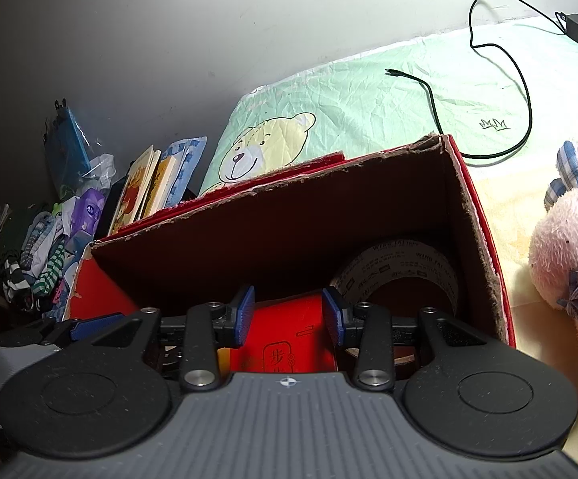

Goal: Organize objects

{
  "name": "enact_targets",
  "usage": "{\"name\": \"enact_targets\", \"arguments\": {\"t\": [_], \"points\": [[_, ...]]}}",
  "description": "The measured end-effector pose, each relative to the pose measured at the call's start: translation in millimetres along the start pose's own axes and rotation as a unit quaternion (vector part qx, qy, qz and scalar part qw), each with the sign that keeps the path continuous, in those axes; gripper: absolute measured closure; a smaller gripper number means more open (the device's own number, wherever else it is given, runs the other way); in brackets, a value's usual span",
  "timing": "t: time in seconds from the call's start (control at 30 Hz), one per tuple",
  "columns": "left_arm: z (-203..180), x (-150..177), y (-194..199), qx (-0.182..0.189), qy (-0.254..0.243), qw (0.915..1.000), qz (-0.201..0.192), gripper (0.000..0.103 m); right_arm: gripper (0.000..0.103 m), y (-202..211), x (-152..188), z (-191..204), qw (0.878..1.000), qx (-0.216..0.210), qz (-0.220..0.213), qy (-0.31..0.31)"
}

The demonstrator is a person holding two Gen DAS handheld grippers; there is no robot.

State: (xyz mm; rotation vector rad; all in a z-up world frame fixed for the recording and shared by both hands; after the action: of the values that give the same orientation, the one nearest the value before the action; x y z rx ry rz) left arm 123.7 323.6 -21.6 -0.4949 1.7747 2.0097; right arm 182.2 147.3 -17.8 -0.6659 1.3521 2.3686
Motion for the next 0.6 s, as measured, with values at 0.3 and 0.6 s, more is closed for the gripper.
{"name": "enact_targets", "arguments": {"t": [0.3,0.6], "points": [[2,-1,1,0.002,0.0,1.0,0.005,0.009,0.062,4,1,0,1.0,0.006,-0.013,-0.002],[14,1,16,0.01,0.038,0.9991,-0.015,0.009,0.062,30,3,5,0.998,0.029,-0.053,-0.002]]}}
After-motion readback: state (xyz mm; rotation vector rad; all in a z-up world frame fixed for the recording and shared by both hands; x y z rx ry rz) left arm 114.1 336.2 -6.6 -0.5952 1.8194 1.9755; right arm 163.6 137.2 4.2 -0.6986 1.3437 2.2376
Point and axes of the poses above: each gripper's, at about its wrist camera, not at the fingertips, and y roughly against the way its jaws point, z to its left, x to its underside, the point moved 2 cm from there along -y, roughly the way its jaws point, and after that the axes turned 2 degrees about x, right-handed, at the moved point
